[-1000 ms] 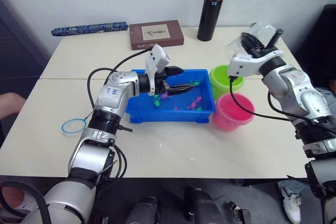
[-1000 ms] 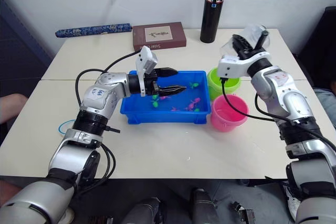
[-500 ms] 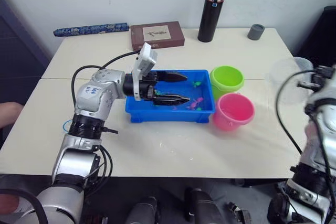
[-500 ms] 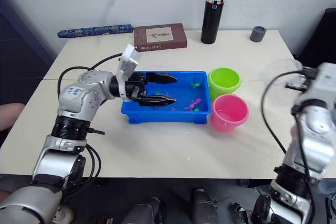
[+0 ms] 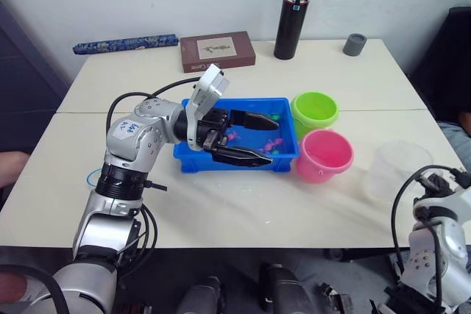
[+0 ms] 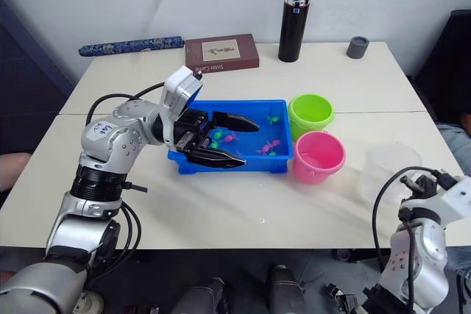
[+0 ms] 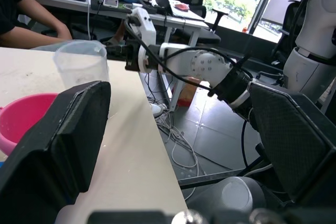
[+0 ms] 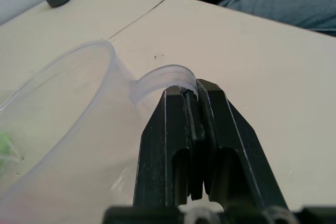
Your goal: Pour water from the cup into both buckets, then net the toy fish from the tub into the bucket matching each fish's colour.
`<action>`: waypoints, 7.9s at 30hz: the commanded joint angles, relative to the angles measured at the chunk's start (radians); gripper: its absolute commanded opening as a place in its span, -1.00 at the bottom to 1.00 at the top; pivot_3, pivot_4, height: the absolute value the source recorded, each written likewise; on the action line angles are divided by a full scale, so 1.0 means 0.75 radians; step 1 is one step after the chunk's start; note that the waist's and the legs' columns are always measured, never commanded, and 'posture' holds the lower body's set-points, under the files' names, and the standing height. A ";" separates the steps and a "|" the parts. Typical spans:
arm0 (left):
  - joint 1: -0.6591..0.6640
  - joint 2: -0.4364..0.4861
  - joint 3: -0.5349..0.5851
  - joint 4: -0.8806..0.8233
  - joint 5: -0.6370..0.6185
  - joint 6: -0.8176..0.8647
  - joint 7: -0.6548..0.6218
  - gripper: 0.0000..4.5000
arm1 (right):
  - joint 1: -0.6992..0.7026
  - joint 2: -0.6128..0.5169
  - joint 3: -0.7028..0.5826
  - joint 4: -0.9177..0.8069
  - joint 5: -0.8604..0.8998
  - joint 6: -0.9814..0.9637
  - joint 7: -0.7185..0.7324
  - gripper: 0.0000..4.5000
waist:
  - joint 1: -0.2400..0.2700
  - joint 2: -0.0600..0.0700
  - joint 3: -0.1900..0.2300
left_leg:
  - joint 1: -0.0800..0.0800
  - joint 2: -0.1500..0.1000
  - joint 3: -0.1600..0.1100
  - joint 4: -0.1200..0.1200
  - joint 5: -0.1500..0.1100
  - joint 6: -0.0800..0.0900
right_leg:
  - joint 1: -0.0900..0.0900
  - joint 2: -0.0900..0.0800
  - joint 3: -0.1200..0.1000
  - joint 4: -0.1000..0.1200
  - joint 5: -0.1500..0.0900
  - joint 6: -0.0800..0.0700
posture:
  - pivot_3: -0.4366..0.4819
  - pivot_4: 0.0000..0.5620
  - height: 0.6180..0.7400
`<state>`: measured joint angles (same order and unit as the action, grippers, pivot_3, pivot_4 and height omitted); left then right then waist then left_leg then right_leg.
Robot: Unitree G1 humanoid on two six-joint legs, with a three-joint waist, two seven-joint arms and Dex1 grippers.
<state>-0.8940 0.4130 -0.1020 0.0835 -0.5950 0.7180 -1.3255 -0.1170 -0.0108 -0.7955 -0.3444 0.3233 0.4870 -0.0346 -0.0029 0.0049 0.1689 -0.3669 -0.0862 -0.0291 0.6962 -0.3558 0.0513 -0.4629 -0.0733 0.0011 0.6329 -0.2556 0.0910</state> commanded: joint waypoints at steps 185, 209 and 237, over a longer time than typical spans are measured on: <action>0.410 0.284 0.090 -0.346 0.179 -0.015 0.457 0.99 | -0.896 -1.370 1.428 0.430 -0.656 -0.850 1.721 -1.00 | 0.032 -0.017 0.008 | -0.003 0.007 0.008 0.012 -0.014 0.005 | 0.001 -0.008 -0.037 -0.010 -0.001 -0.007 | -0.05 -0.47 1.00; 0.373 0.309 0.048 -0.289 0.217 -0.113 0.408 0.99 | -0.712 -1.230 1.153 0.187 -0.219 0.308 1.667 -1.00 | 0.036 -0.017 0.008 | -0.003 0.008 0.008 0.012 -0.014 0.005 | 0.001 -0.008 -0.037 -0.010 -0.001 -0.007 | -0.05 -0.47 1.00; 0.082 0.040 -0.131 0.185 0.319 -0.401 0.213 0.99 | 0.051 -1.229 0.063 -0.587 0.172 0.935 1.200 -1.00 | 0.073 -0.017 0.007 | -0.003 0.007 0.007 0.013 -0.014 0.005 | 0.003 -0.008 -0.037 -0.009 -0.001 -0.006 | -0.05 -0.47 1.00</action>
<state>-0.8034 0.4531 -0.1970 0.2063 -0.3660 0.4531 -1.1440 -0.0979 -0.9304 -0.6898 -0.7246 0.4810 1.2367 0.8878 0.0515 -0.0075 0.1745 -0.3695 -0.0812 -0.0233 0.7062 -0.3665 0.0551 -0.4609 -0.0795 -0.0264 0.6264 -0.2560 0.0865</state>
